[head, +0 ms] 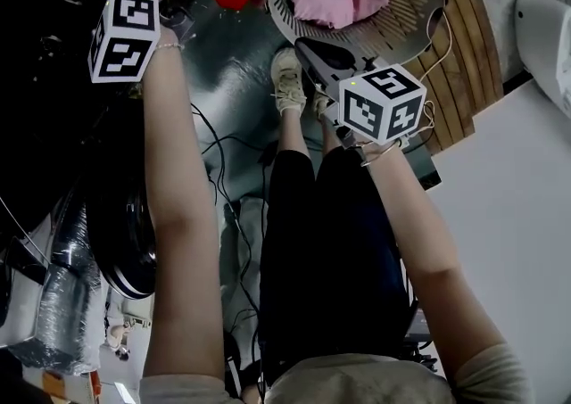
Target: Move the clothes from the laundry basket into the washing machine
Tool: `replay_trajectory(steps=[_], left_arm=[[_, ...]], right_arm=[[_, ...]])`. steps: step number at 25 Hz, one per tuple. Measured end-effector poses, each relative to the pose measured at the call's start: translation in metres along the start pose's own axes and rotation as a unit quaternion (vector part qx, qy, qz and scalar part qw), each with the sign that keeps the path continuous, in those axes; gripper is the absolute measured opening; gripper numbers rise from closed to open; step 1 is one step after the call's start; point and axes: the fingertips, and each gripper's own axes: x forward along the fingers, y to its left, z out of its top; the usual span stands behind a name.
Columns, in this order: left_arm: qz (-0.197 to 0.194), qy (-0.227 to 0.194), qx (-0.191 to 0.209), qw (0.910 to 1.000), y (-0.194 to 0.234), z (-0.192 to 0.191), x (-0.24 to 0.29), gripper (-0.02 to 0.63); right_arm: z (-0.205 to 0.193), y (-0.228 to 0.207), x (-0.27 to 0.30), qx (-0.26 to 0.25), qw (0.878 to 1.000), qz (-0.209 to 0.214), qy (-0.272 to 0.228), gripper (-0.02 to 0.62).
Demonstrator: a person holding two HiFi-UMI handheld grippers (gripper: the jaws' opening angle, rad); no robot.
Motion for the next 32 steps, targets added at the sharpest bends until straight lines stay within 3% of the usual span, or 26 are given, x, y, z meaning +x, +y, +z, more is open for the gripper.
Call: replay_trajectory(steps=[3, 7, 10, 13, 16, 17, 19, 23, 26, 29, 32], left_arm=[[-0.007, -0.002, -0.012, 0.9999, 0.001, -0.002, -0.033, 0.285], [-0.014, 0.027, -0.014, 0.9994, -0.01, -0.036, -0.078, 0.285], [-0.05, 0.094, -0.014, 0.9942, -0.036, -0.088, -0.096, 0.298], [-0.093, 0.173, -0.017, 0.9804, -0.063, -0.141, -0.091, 0.302], [-0.114, 0.199, 0.014, 0.9733, -0.081, -0.162, -0.069, 0.302], [-0.11, 0.197, 0.032, 0.9738, -0.082, -0.161, -0.061, 0.276], [-0.09, 0.183, 0.061, 0.9771, -0.078, -0.15, -0.048, 0.043], [-0.051, 0.13, 0.058, 0.9884, -0.059, -0.101, -0.034, 0.038], [-0.033, 0.109, 0.083, 0.99, -0.043, -0.074, -0.015, 0.038], [-0.004, 0.094, 0.081, 0.9922, -0.02, -0.055, 0.0, 0.04], [0.015, 0.039, 0.08, 0.9959, -0.008, -0.024, 0.005, 0.038]], right_arm=[[-0.004, 0.001, -0.004, -0.003, 1.0, -0.002, 0.004, 0.009], [-0.013, 0.002, -0.007, -0.003, 1.0, 0.0, 0.01, 0.009], [-0.016, -0.003, -0.011, 0.003, 1.0, -0.005, 0.008, 0.009], [-0.015, -0.009, -0.01, 0.004, 1.0, -0.01, 0.005, 0.009], [-0.014, -0.015, -0.011, 0.005, 1.0, -0.012, 0.002, 0.009], [-0.013, -0.017, -0.012, 0.007, 1.0, -0.013, -0.001, 0.009], [-0.011, -0.02, -0.014, 0.009, 1.0, -0.014, -0.006, 0.009], [-0.008, -0.022, -0.013, 0.014, 1.0, -0.016, -0.015, 0.009], [-0.005, -0.019, -0.009, 0.019, 0.999, -0.013, -0.022, 0.009], [-0.003, -0.014, -0.005, 0.017, 1.0, -0.007, -0.023, 0.009], [0.0, -0.011, -0.001, 0.013, 1.0, -0.002, -0.023, 0.009]])
